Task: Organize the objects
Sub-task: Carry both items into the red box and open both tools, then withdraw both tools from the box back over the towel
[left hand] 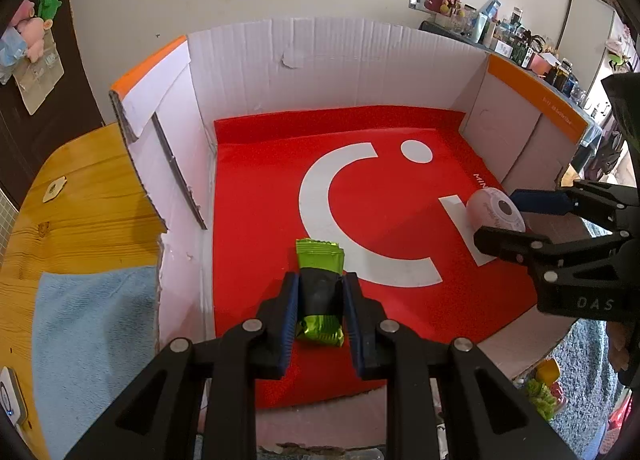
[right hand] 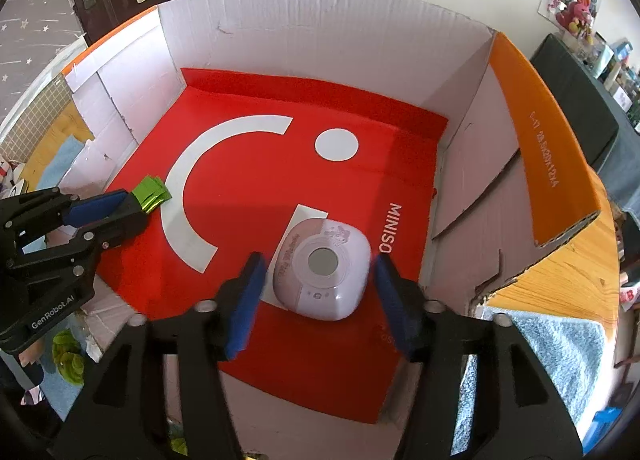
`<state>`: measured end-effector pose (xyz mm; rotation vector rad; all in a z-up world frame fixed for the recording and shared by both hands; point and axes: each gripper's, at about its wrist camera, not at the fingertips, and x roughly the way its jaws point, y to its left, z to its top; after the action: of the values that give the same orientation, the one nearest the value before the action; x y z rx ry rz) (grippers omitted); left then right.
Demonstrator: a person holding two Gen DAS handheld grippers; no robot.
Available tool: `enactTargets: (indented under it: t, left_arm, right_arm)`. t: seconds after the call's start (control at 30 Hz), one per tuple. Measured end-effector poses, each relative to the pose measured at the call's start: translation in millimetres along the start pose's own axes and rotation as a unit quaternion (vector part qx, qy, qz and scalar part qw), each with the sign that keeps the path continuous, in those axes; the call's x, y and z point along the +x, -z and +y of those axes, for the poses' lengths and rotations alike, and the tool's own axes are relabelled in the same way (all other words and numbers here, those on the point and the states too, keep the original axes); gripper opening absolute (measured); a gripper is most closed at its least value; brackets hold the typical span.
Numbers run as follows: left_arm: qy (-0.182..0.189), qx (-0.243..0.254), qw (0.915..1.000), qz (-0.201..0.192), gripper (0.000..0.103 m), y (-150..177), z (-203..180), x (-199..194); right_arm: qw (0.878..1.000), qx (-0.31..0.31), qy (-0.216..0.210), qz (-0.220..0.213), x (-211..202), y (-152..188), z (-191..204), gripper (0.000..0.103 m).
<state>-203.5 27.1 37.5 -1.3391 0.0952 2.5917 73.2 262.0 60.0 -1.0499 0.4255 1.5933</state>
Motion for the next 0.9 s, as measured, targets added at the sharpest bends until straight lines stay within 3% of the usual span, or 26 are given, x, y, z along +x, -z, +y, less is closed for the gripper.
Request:
enactTargets:
  t: [0.07, 0.23, 0.8, 0.9]
  left_arm:
    - [0.002, -0.002, 1.0, -0.002, 0.025, 0, 1, -1]
    - [0.014, 0.004, 0.9998, -0.012, 0.046, 1, -3, -8]
    - [0.013, -0.003, 0.9995, -0.028, 0.051, 0, 0, -21]
    - [0.014, -0.006, 0.9992, -0.038, 0.058, 0, 0, -28]
  right_arm:
    - [1.0, 0.001, 0.005, -0.007, -3, -1, 0, 0.067]
    - [1.0, 0.005, 0.002, -0.012, -8, -3, 0, 0.067]
    - [1.0, 0.007, 0.001, -0.022, -16, 0, 3, 0.068]
    - [0.999, 0.013, 0.002, -0.036, -24, 2, 8, 0.068]
